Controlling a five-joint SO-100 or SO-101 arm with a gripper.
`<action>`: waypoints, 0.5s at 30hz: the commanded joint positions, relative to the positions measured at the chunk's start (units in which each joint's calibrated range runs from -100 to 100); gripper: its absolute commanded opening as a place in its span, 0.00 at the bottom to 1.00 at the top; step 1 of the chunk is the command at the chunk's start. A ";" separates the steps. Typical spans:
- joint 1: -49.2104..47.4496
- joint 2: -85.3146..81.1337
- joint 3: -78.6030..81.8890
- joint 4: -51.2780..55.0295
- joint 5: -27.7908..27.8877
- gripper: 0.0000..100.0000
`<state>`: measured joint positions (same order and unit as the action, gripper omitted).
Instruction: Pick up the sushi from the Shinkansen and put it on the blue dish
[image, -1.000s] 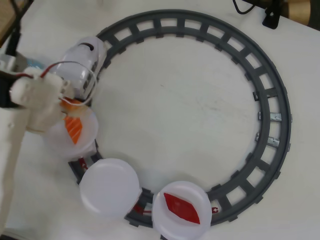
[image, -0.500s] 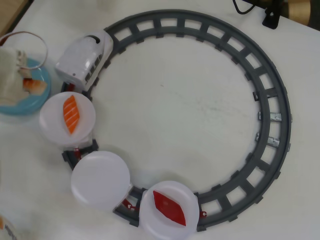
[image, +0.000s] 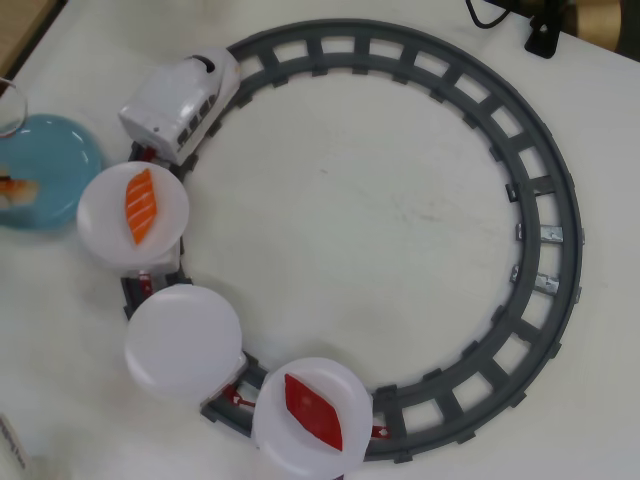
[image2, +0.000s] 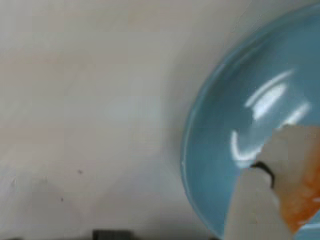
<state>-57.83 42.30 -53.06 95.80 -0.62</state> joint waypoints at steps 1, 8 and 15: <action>0.26 1.12 -2.93 -2.25 0.99 0.03; 1.05 2.53 -3.02 -3.27 1.51 0.19; 1.14 2.62 -2.93 -4.04 2.03 0.35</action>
<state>-57.58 45.59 -53.06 92.18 0.93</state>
